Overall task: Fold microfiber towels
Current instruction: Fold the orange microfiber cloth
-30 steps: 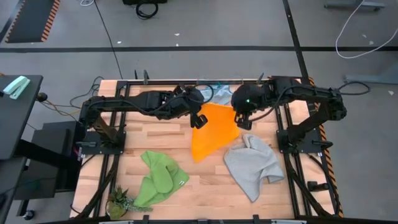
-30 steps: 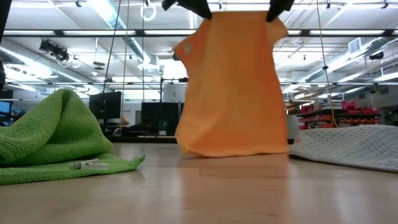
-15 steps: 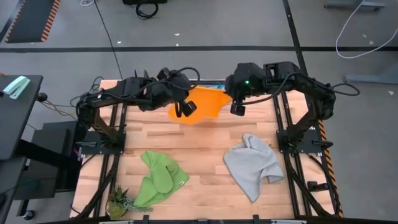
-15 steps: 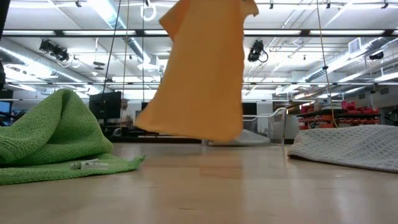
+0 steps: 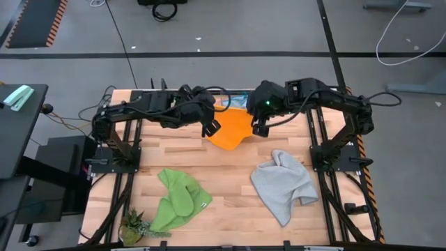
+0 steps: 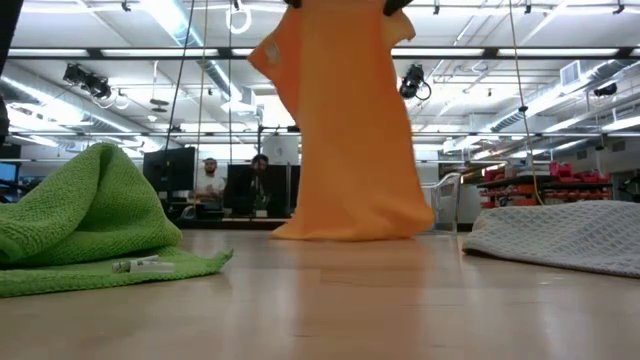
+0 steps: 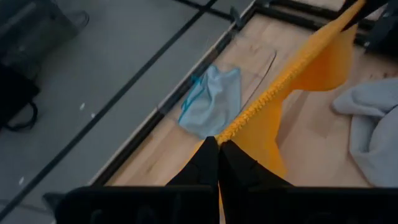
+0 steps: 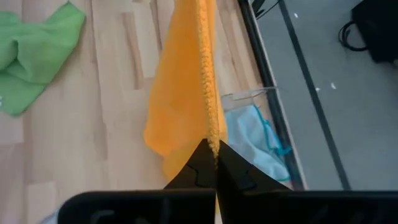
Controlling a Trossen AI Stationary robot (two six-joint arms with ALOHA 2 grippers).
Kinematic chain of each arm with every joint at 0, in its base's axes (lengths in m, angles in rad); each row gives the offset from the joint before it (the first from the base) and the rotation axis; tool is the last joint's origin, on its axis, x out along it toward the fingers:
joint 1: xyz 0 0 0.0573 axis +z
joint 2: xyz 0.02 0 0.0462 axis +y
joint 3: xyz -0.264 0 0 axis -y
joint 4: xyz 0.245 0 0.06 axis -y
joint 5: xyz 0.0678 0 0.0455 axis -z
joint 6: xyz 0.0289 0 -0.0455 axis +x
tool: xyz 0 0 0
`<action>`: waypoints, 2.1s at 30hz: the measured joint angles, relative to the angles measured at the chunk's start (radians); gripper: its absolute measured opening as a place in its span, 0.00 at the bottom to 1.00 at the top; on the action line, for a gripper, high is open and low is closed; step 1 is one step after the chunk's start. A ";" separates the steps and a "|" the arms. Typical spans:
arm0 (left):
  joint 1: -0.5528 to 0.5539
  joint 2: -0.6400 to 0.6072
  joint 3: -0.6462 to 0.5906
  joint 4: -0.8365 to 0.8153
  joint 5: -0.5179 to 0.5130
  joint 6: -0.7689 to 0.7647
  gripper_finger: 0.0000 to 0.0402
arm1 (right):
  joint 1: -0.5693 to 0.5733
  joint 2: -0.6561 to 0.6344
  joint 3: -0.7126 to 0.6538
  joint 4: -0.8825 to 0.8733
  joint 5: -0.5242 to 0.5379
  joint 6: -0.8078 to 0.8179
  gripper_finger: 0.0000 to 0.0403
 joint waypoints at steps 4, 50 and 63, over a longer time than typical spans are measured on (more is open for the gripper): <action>-0.019 0.003 -0.006 -0.073 0.006 -0.077 0.00 | 0.041 -0.030 -0.094 0.100 -0.008 0.069 0.00; 0.010 0.005 -0.026 -0.033 -0.025 -0.148 0.00 | 0.076 -0.122 -0.215 0.193 0.078 0.225 0.00; -0.150 -0.139 -0.451 0.305 0.126 -0.498 0.00 | 0.305 -0.201 -0.548 0.367 -0.007 0.456 0.00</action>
